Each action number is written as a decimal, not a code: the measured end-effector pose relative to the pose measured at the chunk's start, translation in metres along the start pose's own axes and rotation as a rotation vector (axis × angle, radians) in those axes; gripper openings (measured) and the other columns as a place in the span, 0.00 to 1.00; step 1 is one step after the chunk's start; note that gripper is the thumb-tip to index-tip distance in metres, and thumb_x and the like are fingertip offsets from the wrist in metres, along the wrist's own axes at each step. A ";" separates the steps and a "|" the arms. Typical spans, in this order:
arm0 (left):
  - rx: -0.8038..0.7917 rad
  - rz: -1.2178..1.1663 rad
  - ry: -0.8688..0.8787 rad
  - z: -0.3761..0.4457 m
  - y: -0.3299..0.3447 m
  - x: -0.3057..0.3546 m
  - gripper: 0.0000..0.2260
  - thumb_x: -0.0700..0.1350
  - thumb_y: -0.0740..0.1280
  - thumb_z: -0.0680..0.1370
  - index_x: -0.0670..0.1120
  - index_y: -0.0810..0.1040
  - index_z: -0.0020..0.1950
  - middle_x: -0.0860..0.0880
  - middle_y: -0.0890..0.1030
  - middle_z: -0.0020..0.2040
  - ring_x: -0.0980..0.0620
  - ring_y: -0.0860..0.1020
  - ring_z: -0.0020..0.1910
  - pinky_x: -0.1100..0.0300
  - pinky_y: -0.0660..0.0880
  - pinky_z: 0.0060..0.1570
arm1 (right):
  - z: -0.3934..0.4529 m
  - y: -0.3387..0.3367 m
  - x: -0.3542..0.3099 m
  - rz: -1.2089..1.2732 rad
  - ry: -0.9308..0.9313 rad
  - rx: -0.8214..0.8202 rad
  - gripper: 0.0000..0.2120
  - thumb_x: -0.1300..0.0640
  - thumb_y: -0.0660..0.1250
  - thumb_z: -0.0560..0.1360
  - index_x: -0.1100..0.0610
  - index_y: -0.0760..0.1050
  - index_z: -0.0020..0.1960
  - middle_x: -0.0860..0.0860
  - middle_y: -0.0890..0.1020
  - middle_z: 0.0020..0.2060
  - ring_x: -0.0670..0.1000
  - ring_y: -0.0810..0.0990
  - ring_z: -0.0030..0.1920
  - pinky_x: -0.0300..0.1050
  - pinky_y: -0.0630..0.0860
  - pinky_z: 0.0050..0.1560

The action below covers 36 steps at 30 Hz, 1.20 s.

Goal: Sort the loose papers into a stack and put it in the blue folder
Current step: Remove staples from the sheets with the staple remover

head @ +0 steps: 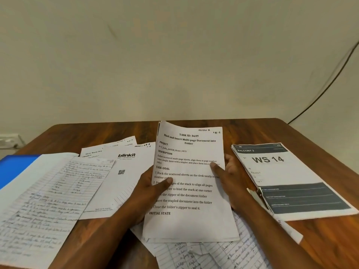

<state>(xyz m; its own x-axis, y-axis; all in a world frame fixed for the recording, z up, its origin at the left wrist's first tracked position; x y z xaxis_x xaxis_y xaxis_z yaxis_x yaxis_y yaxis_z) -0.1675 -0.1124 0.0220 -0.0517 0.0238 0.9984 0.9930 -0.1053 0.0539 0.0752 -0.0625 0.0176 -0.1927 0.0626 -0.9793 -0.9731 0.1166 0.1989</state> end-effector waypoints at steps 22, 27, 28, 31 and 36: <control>0.043 0.058 0.033 -0.005 0.002 0.003 0.11 0.41 0.71 0.82 0.45 0.79 0.64 0.45 0.87 0.58 0.41 0.87 0.54 0.37 0.82 0.58 | 0.009 -0.006 0.011 0.069 -0.074 -0.136 0.17 0.60 0.71 0.79 0.56 0.77 0.67 0.56 0.86 0.61 0.61 0.84 0.62 0.60 0.81 0.62; 0.095 0.188 0.133 -0.006 0.000 0.006 0.13 0.45 0.74 0.81 0.50 0.80 0.64 0.52 0.88 0.58 0.49 0.87 0.54 0.47 0.85 0.54 | 0.006 -0.003 0.008 0.045 -0.062 -0.097 0.15 0.68 0.66 0.81 0.55 0.78 0.64 0.51 0.88 0.55 0.54 0.88 0.56 0.47 0.85 0.50; 0.105 0.204 0.143 -0.006 -0.001 0.007 0.12 0.46 0.74 0.80 0.51 0.80 0.64 0.54 0.88 0.57 0.50 0.87 0.54 0.49 0.85 0.53 | 0.006 -0.004 0.008 0.041 -0.060 -0.078 0.15 0.68 0.66 0.81 0.53 0.78 0.64 0.50 0.88 0.54 0.55 0.88 0.55 0.50 0.86 0.51; 0.104 0.196 0.127 -0.004 -0.003 0.007 0.13 0.45 0.75 0.80 0.50 0.80 0.63 0.53 0.88 0.57 0.50 0.87 0.54 0.48 0.85 0.55 | 0.006 -0.004 0.007 0.043 -0.048 -0.032 0.16 0.66 0.67 0.81 0.52 0.78 0.65 0.54 0.87 0.57 0.59 0.87 0.56 0.61 0.84 0.57; 0.047 0.172 0.114 -0.003 -0.004 0.005 0.15 0.44 0.74 0.80 0.48 0.79 0.66 0.50 0.87 0.60 0.46 0.86 0.57 0.41 0.83 0.58 | 0.004 -0.003 0.004 0.055 -0.043 -0.022 0.18 0.66 0.67 0.81 0.52 0.77 0.68 0.54 0.87 0.59 0.59 0.86 0.59 0.61 0.81 0.61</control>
<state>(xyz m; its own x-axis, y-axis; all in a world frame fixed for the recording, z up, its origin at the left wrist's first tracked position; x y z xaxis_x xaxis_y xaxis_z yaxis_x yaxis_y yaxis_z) -0.1724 -0.1148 0.0270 0.1098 -0.1035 0.9886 0.9920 -0.0515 -0.1156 0.0776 -0.0590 0.0129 -0.2406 0.1110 -0.9643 -0.9638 0.0899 0.2508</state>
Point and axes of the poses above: each hand's wrist, its own z-axis towards the middle knuckle, its own y-axis out of the palm, x = y × z, the point moved 2 cm from there along z, towards the middle knuckle
